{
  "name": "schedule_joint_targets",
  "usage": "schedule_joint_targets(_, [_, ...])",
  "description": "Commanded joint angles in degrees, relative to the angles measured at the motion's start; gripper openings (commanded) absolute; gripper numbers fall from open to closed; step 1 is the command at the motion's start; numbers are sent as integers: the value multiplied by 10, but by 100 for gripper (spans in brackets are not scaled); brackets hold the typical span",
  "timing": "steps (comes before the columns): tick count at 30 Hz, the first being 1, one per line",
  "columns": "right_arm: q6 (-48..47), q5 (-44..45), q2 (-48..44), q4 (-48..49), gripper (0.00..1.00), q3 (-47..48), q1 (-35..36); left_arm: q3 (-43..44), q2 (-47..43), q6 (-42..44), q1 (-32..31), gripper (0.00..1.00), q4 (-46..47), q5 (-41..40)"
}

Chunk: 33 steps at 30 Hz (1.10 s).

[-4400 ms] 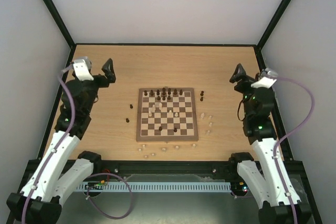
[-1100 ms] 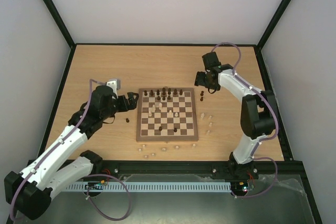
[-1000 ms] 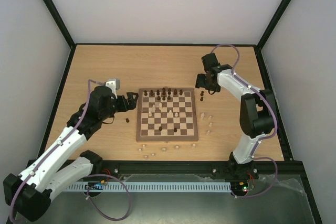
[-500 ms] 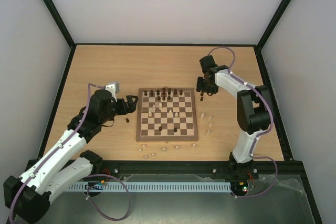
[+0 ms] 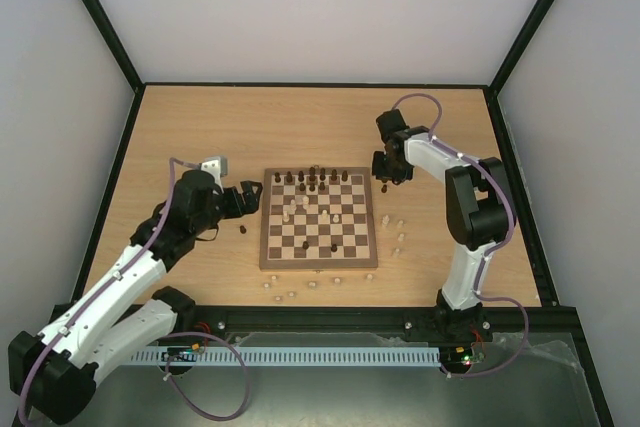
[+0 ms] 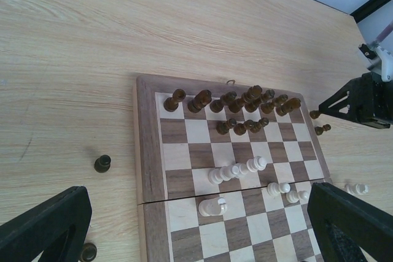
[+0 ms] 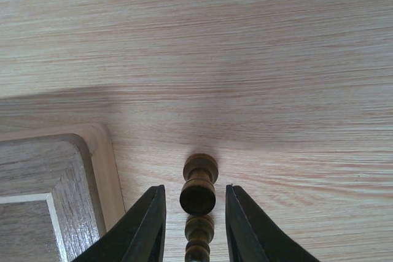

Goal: Set up the chess pieces on the board
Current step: Pick up the chess piece at the center of the board.

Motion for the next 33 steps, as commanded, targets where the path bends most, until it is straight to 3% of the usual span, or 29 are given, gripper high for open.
schedule_joint_targets(1, [-1, 16, 11, -27, 27, 17, 4, -7, 6, 0, -2, 99, 23, -3])
schedule_joint_targets(33, [4, 30, 9, -22, 9, 24, 4, -20, -13, -7, -2, 99, 33, -12])
